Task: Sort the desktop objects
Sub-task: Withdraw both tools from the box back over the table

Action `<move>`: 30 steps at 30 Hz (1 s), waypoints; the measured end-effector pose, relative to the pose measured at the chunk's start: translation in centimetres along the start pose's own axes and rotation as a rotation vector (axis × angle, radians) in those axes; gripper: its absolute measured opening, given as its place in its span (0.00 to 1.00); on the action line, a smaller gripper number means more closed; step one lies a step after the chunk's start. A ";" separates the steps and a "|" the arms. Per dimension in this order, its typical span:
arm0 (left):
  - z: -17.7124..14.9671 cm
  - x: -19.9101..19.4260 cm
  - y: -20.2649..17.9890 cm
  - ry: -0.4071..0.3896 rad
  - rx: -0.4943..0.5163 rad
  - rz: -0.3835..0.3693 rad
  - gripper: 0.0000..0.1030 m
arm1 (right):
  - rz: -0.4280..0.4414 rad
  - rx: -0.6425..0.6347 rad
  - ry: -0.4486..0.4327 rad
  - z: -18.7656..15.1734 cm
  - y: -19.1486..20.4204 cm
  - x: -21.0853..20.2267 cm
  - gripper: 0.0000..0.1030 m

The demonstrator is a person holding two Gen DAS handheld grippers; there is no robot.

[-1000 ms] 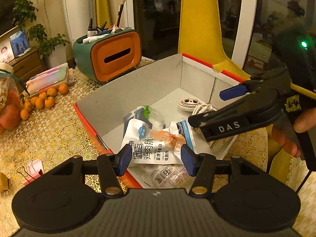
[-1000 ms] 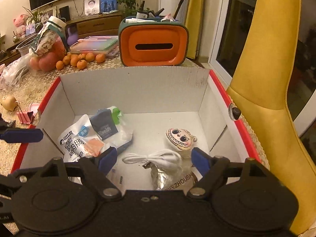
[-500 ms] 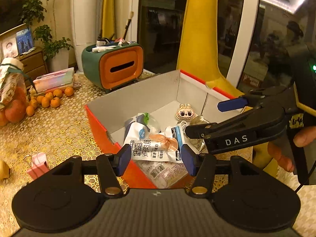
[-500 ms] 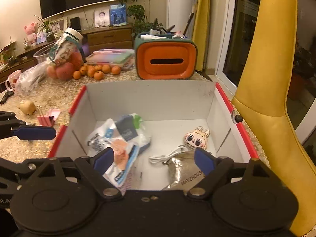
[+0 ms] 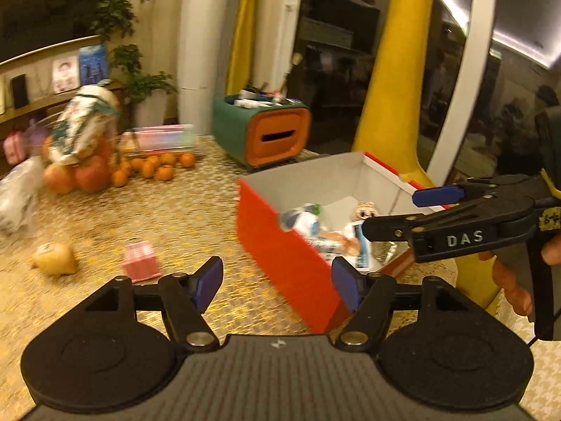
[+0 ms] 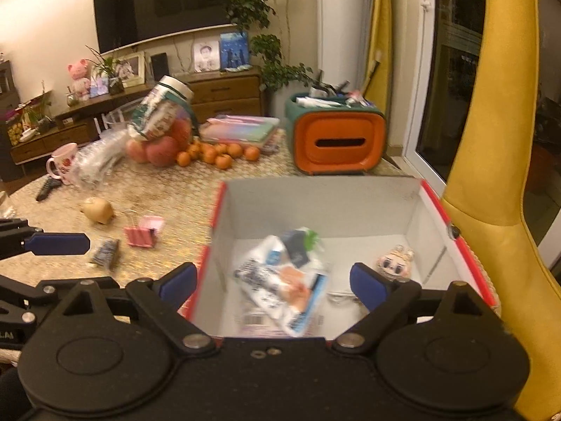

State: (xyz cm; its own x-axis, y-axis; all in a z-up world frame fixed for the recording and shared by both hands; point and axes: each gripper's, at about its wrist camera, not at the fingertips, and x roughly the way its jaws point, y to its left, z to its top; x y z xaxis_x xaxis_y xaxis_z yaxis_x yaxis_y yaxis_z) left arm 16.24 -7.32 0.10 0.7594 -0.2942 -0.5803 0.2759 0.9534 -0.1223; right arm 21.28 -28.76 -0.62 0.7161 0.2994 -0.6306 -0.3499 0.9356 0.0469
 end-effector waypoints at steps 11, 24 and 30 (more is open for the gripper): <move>-2.9 -5.8 6.4 -0.029 -0.074 0.096 0.74 | 0.098 -0.024 0.007 -0.1 8.1 0.1 0.93; -6.0 -9.3 13.5 -0.050 -0.138 0.181 0.85 | 0.140 -0.068 0.005 -0.3 15.9 2.1 0.96; -7.2 -10.0 16.8 -0.054 -0.166 0.212 0.98 | 0.144 -0.086 0.009 0.0 19.1 3.8 0.96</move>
State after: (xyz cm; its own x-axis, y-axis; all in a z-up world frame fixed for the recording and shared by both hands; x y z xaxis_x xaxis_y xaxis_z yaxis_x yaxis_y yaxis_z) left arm 9.00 12.09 -1.97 0.8213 -0.0854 -0.5640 0.0103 0.9908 -0.1349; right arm 17.31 -9.76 -2.15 0.6493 0.4274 -0.6291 -0.4995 0.8634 0.0711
